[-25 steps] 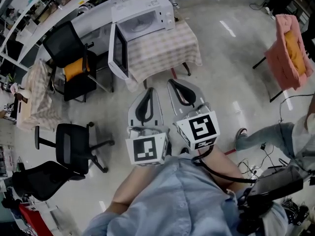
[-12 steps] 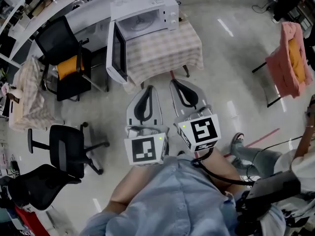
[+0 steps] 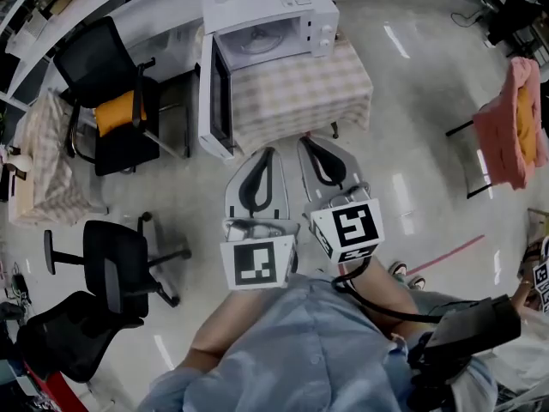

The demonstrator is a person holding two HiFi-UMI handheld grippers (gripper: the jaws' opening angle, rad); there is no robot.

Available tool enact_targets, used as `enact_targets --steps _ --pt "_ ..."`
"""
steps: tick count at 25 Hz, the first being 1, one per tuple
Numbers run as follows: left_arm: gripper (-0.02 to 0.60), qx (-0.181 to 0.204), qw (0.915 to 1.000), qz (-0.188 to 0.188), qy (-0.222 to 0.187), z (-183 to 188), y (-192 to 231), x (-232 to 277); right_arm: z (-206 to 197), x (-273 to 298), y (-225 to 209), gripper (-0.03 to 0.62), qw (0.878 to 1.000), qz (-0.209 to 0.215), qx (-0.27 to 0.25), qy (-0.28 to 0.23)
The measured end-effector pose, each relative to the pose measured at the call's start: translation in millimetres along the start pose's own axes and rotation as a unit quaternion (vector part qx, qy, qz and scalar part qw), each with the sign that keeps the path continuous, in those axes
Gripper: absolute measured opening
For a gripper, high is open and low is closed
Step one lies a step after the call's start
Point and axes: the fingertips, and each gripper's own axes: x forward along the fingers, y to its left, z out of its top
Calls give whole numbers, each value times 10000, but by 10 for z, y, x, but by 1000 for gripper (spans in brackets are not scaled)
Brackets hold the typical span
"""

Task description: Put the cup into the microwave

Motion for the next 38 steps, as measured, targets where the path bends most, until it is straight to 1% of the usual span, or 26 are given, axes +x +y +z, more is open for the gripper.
enact_targets --steps 6,9,12,15,21,26,31,38 --pt "6 -48 9999 -3 -142 60 459 263 97 588 132 2 9998 117 -156 36" --pt "6 -143 9997 -33 -205 92 662 376 204 845 214 2 9997 126 -226 -1" --pt "6 -248 9994 12 -255 120 846 469 230 995 242 2 9992 139 -354 85" --pt "6 -243 9994 -9 -249 151 952 554 244 1100 199 2 9988 82 -462 154" --pt "6 -266 9992 -53 -279 158 1029 744 324 1261 69 2 9986 -54 -518 101" --pt "6 -227 9995 -77 -216 135 1039 895 335 1359 -68 2 9987 -115 -480 77" --pt "6 -198 9995 -29 -248 113 1038 1136 319 1483 -294 2 9991 -127 -413 49" --pt "6 -170 9998 38 -75 20 967 1544 262 1697 -632 2 9996 -31 -263 102"
